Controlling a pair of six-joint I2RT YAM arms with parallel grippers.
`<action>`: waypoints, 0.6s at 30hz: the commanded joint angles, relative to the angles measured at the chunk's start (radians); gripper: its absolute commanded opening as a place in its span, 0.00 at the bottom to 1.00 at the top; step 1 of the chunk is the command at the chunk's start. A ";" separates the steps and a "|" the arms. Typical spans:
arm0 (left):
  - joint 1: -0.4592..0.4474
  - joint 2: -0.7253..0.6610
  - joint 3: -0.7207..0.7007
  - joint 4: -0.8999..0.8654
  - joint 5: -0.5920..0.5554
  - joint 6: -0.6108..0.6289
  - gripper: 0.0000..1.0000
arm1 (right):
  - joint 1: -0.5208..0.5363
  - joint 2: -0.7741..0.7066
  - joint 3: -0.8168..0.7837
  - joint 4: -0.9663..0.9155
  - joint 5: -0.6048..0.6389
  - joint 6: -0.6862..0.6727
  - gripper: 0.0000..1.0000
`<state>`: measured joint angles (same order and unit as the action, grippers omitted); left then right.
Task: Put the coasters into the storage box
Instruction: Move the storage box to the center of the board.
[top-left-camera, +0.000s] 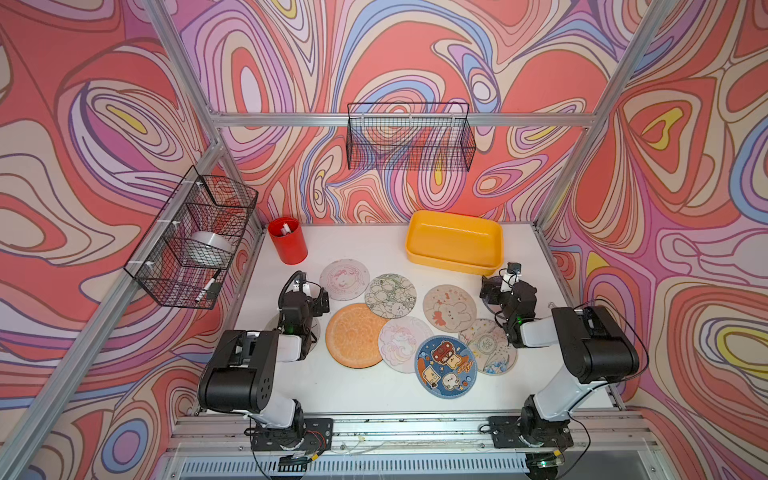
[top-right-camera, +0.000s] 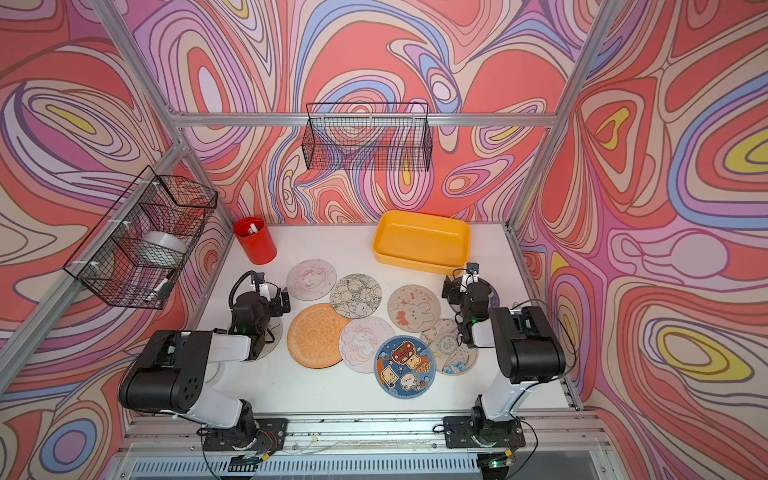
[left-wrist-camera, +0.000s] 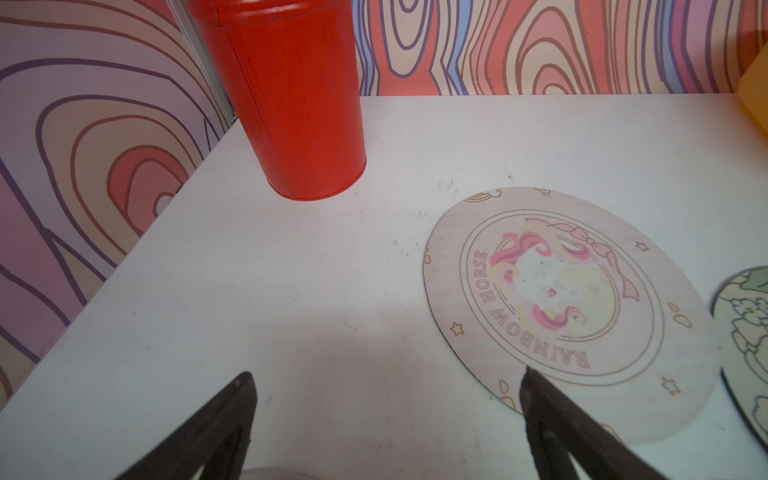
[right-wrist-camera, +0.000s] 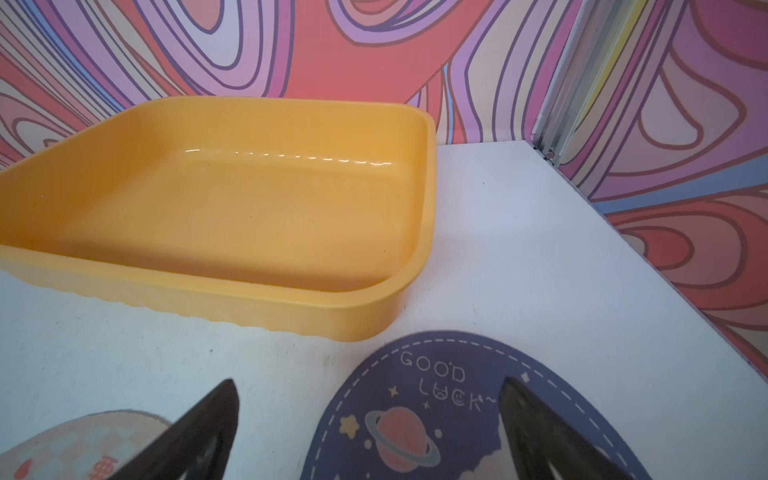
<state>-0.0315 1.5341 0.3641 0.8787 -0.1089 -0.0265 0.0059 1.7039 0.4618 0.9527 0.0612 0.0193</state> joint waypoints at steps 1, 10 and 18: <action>0.000 0.007 0.011 0.013 0.001 0.012 1.00 | -0.004 0.010 0.010 -0.003 -0.002 0.004 0.98; 0.001 0.008 0.014 0.009 0.003 0.013 1.00 | -0.004 0.010 0.013 -0.008 -0.007 0.007 0.98; 0.001 0.006 0.016 0.004 0.003 0.015 1.00 | -0.004 0.010 0.012 -0.009 -0.005 0.007 0.98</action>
<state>-0.0315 1.5341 0.3641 0.8787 -0.1081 -0.0261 0.0055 1.7039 0.4618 0.9501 0.0608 0.0196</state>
